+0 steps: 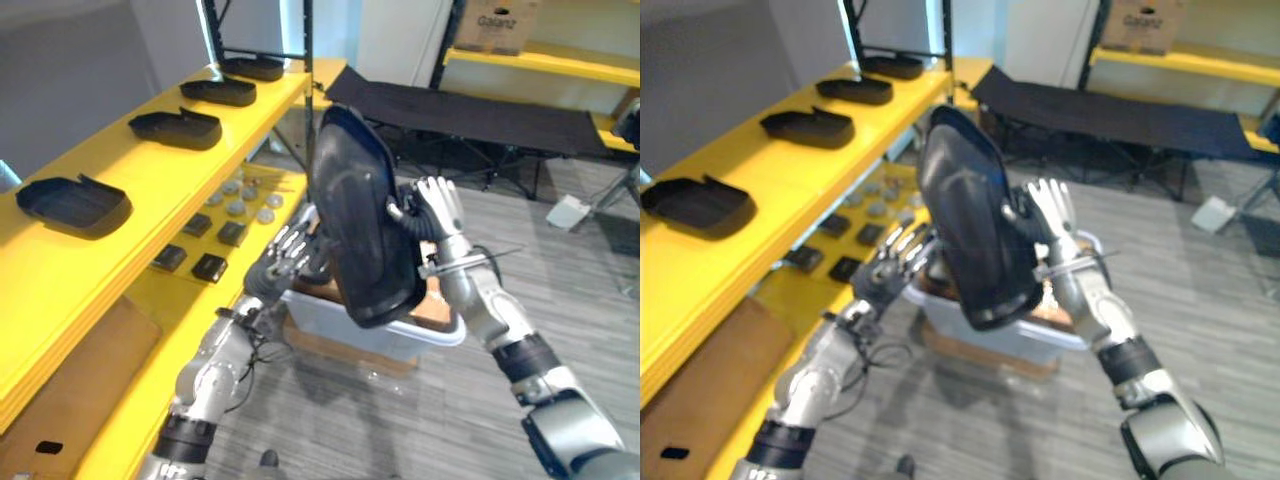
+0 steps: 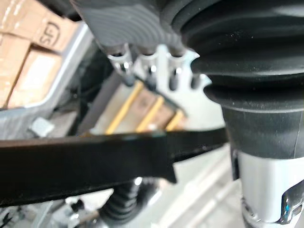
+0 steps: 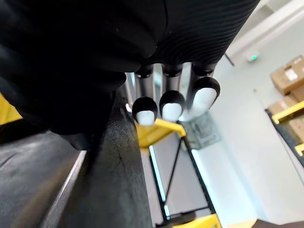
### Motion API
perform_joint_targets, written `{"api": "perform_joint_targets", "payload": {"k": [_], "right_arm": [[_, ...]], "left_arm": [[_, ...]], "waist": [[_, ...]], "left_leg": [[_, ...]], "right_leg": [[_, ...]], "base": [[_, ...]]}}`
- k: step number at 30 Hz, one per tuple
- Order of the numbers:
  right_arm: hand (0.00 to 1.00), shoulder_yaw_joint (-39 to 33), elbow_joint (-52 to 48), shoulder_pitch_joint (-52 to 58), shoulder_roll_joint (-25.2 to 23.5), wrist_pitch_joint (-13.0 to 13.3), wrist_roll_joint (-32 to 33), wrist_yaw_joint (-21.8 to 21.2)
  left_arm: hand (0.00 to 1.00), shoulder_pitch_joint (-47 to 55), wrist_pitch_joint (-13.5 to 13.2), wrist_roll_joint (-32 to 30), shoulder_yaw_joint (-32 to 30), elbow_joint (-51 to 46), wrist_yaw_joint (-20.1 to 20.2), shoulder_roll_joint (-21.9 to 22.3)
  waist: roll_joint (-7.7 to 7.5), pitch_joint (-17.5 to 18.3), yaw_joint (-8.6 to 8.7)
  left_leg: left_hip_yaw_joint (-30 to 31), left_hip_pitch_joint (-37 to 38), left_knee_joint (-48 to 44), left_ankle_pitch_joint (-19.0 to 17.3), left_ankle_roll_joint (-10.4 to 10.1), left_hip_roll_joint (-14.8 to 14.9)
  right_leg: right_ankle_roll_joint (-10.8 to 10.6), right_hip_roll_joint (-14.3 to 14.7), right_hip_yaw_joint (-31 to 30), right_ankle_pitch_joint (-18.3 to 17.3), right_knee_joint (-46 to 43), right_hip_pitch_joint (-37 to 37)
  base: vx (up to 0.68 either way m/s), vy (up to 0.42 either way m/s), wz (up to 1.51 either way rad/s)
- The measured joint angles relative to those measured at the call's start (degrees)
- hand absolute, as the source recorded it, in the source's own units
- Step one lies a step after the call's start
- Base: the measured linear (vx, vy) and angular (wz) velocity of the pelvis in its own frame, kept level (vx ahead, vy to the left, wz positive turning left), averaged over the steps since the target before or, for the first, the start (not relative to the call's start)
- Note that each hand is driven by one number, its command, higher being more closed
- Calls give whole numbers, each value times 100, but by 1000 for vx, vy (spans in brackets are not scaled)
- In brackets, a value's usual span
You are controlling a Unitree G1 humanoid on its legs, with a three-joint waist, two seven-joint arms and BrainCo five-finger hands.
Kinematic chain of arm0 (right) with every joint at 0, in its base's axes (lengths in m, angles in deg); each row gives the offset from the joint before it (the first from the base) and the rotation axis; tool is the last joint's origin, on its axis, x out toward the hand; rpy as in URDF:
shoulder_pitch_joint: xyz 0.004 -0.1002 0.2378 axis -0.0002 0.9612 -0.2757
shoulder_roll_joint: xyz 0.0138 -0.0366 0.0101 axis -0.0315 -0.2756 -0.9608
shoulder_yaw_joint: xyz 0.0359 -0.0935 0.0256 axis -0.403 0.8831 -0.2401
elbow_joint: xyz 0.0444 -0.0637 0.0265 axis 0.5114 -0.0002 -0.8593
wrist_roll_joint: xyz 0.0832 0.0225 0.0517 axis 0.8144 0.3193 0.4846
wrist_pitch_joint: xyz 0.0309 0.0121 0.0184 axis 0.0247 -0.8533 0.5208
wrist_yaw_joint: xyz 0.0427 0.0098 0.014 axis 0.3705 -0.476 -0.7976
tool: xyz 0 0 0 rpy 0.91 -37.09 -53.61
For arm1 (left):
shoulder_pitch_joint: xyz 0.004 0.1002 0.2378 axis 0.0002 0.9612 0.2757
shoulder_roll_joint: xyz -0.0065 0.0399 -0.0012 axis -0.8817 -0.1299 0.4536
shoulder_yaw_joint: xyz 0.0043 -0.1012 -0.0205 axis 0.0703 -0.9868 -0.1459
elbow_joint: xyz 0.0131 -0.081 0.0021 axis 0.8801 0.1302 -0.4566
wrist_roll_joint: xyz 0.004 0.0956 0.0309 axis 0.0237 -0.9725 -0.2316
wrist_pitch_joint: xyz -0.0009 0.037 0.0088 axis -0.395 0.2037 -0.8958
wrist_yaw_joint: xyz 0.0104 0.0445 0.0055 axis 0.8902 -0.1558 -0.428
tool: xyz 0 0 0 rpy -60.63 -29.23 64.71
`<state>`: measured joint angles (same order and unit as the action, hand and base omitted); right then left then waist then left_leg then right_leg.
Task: Walk over and take plastic housings, then place them on the shelf
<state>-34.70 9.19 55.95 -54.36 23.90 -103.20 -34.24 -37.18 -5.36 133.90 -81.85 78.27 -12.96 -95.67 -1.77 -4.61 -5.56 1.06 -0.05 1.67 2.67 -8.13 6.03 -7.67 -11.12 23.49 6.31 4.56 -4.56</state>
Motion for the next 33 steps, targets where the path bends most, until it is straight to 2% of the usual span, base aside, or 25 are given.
{"api": "perform_joint_targets", "payload": {"k": [5,14,23,33], "right_arm": [[100,58,-1,-10,-109,-26,6,16],[100,287,-1,-124,-237,-155,11,17],[100,568,9,-193,-335,-161,9,9],[100,893,588,-191,-479,-207,-141,15]], "left_arm": [[0,21,284,-289,29,3,-2,4],[0,55,557,-505,219,48,23,3],[0,53,596,-737,373,334,-52,-18],[0,-34,584,-1089,665,503,-87,-13]], "waist": [[14,9,-3],[15,9,-18],[70,43,-8],[67,44,-124]], "left_leg": [[6,2,0,6,-1,0],[27,3,0,12,-2,-4],[152,-3,4,29,-8,-12],[176,-31,-3,40,-21,23]], "right_leg": [[1,0,8,-1,0,-1],[1,0,30,-1,0,-18],[2,-3,126,-10,1,-68],[4,30,143,-12,2,-60]], "base": [[0,0,0],[0,0,0],[-4,-2,3],[-2,-1,1]]}}
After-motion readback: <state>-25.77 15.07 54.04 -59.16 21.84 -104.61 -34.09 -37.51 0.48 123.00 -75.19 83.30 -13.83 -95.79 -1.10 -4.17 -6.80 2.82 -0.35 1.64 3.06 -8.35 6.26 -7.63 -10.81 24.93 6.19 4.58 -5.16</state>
